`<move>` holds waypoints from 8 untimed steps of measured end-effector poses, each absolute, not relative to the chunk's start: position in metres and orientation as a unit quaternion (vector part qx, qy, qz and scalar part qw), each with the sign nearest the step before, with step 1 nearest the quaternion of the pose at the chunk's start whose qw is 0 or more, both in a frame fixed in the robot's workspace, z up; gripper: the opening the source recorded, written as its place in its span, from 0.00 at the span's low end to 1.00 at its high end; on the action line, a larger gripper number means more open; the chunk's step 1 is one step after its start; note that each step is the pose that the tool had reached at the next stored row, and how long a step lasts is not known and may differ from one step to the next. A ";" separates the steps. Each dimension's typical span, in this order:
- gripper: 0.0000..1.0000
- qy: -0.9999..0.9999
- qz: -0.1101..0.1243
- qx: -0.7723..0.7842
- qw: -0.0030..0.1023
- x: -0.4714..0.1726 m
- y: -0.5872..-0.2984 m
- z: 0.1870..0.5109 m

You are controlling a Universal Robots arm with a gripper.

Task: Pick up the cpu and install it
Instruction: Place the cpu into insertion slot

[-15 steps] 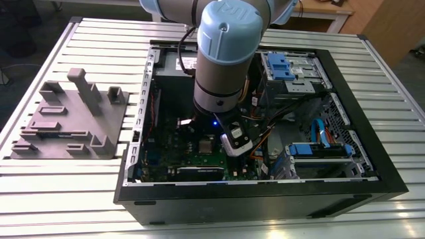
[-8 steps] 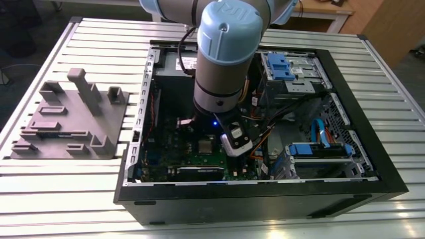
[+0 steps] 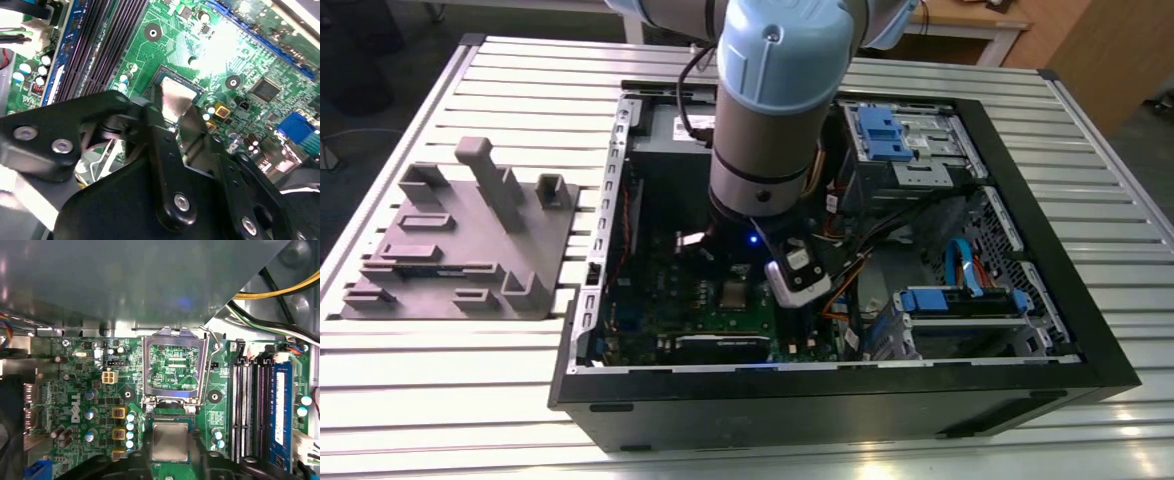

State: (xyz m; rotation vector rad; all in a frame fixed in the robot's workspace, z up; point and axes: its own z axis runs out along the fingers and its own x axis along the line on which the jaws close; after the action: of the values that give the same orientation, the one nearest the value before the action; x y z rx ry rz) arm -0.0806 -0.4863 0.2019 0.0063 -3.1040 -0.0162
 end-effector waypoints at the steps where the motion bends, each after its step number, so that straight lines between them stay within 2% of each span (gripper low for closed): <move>1: 0.39 -1.000 -0.005 0.002 0.019 -0.081 -0.486 0.203; 2: 0.39 -1.000 -0.005 0.002 0.019 -0.081 -0.486 0.203; 5: 0.22 -1.000 -0.005 0.002 0.019 -0.081 -0.486 0.203; 6: 0.22 -1.000 -0.005 0.002 0.019 -0.081 -0.486 0.203; 8: 0.10 -1.000 -0.005 0.002 0.019 -0.081 -0.486 0.203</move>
State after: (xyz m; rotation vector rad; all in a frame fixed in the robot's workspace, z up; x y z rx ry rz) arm -0.0806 -0.4863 0.2032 0.0064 -3.1040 -0.0164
